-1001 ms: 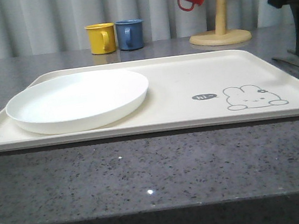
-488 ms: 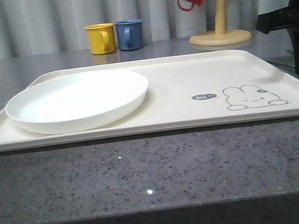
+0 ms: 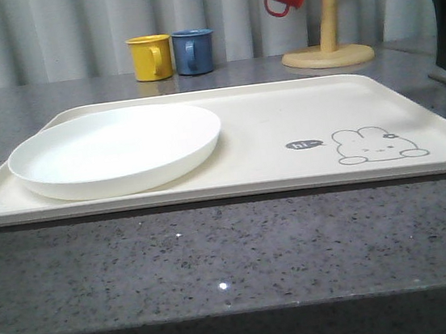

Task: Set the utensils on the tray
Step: 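Reach the right gripper down to the steel fork beside the tray, then carry the fork with the right gripper and set it beside the plate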

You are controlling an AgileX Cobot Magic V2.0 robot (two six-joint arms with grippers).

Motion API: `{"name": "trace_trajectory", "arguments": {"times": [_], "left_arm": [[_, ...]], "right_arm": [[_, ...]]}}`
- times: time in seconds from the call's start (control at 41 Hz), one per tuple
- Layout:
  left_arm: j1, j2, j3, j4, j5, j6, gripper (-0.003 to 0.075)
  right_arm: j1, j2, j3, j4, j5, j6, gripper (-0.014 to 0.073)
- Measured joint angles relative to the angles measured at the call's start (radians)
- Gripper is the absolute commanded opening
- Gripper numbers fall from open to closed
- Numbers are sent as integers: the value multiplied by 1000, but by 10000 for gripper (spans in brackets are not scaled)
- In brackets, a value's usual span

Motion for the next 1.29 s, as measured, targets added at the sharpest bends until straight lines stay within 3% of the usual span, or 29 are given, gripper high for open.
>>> {"name": "trace_trajectory", "arguments": {"times": [0.244, 0.464, 0.757, 1.196, 1.294], "left_arm": [[0, 0, 0, 0, 0, 0, 230], [0, 0, 0, 0, 0, 0, 230], [0, 0, 0, 0, 0, 0, 230], [0, 0, 0, 0, 0, 0, 230], [0, 0, 0, 0, 0, 0, 230]], "right_arm": [[210, 42, -111, 10, 73, 34, -47], [346, 172, -200, -64, 85, 264, -47], [367, 305, -273, -88, 3, 542, -47], [367, 332, -283, -88, -41, 679, -39], [367, 335, -282, -88, -41, 682, 31]]}}
